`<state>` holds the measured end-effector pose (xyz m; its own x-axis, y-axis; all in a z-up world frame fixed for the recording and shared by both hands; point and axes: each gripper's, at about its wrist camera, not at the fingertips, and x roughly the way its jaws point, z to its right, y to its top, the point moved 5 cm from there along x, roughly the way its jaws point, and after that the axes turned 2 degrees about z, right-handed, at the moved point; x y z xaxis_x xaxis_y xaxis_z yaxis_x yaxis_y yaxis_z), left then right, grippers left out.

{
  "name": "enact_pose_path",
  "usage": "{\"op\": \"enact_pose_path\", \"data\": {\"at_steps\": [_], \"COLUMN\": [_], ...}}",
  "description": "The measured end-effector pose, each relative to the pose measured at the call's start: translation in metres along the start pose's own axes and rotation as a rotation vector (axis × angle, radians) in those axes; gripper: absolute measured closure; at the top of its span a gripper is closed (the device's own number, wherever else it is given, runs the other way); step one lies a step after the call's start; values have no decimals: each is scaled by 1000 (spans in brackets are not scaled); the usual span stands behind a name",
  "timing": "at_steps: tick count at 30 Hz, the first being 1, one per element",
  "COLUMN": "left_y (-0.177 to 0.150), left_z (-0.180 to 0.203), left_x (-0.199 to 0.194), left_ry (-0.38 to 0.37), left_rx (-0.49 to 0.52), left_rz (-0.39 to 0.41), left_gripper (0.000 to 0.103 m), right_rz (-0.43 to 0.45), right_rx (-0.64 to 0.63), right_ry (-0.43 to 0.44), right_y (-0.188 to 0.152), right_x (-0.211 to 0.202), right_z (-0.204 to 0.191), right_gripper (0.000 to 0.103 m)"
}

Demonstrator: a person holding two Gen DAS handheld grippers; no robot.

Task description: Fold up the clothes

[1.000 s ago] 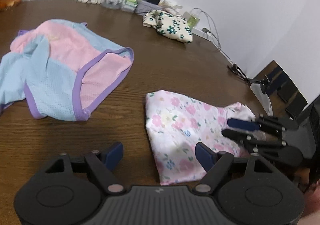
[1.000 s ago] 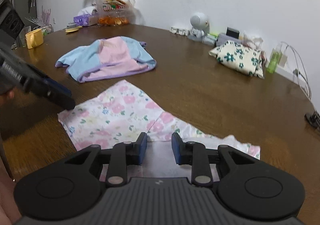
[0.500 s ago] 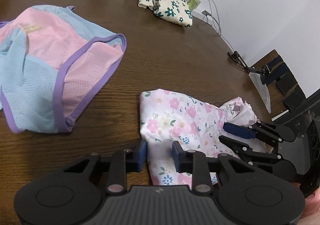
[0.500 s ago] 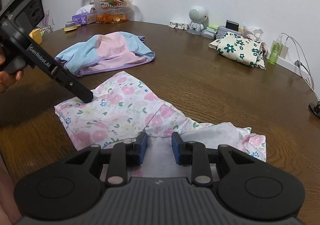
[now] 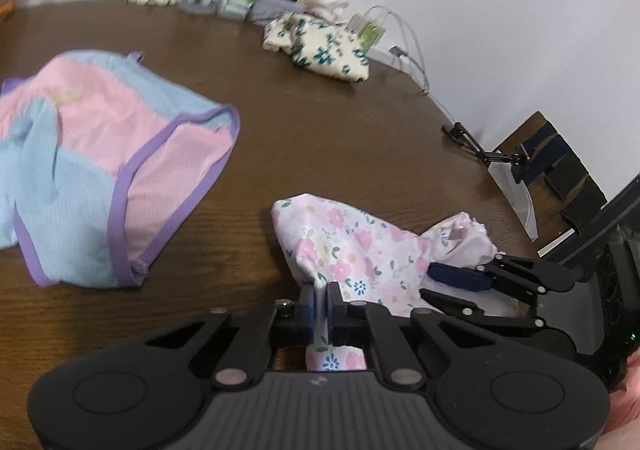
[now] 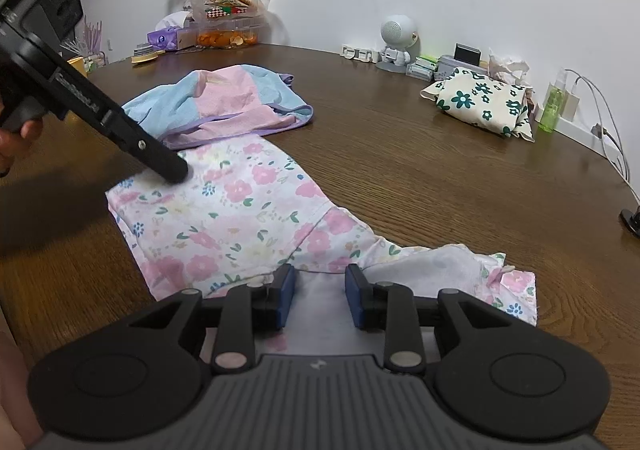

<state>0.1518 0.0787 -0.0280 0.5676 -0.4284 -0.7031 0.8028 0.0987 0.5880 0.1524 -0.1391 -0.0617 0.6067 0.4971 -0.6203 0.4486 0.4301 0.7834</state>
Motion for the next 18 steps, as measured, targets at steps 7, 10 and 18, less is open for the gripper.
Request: {"op": "enact_pose_path", "data": {"at_steps": [7, 10, 18], "left_y": [10, 15, 19], "left_z": [12, 14, 25], "left_x": [-10, -14, -15], "left_ry": [44, 62, 88], "left_rx": [101, 138, 224], "left_rz": [38, 45, 30], "left_gripper": [99, 99, 99], "right_rz": [37, 60, 23], "right_rx": [26, -21, -340], "right_ry": [35, 36, 268], "right_y": [9, 15, 40], "right_x": [-18, -31, -19], "right_z": [8, 12, -8], "right_gripper": [74, 74, 35]}}
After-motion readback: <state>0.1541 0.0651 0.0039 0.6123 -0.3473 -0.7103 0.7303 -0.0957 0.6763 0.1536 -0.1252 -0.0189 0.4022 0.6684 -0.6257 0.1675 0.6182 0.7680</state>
